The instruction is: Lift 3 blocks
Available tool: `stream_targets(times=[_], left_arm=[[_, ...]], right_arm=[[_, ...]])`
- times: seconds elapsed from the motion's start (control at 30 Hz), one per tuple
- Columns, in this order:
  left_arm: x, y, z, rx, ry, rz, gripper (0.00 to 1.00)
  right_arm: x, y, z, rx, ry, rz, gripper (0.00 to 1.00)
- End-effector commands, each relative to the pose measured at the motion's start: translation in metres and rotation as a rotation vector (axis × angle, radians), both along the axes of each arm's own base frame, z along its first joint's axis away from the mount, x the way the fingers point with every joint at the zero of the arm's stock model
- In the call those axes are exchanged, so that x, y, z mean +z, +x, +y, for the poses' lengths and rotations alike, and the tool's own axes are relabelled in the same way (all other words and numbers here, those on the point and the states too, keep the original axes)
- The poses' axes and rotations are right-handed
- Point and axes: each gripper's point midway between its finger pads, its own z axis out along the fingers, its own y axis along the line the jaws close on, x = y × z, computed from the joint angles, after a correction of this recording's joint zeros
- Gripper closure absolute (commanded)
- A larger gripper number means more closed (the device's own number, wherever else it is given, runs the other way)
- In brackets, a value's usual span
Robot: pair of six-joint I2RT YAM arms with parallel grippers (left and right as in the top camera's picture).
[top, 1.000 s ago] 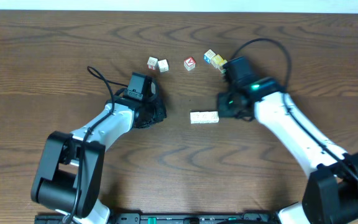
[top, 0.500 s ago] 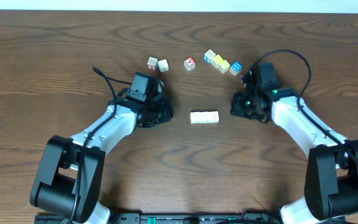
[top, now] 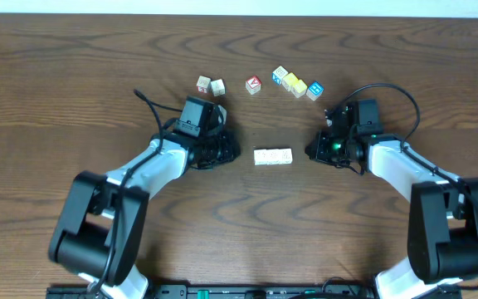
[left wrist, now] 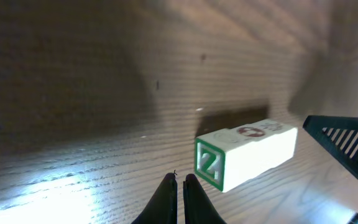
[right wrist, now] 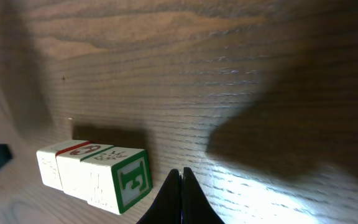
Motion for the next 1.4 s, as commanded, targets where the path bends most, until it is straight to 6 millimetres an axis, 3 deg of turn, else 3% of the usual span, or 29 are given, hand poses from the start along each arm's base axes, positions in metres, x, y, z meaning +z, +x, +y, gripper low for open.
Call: stream_targets(times=[0.0,0.43,1.37], left_arm=[[-0.013,-0.013,-0.010,-0.041,-0.053,0.073,0.93],[-0.017,-0.013,-0.027,-0.096,-0.072,0.037,0.93],[-0.020,-0.013,-0.031,-0.095,-0.039,0.012,0.93]], right_arm=[[-0.006,-0.007,0.011,0.037,0.053,0.027,0.99],[-0.006,-0.010,0.027,0.082,0.054,0.012,0.99],[-0.007,-0.020,0.040,0.123,0.052,0.027,0.99]])
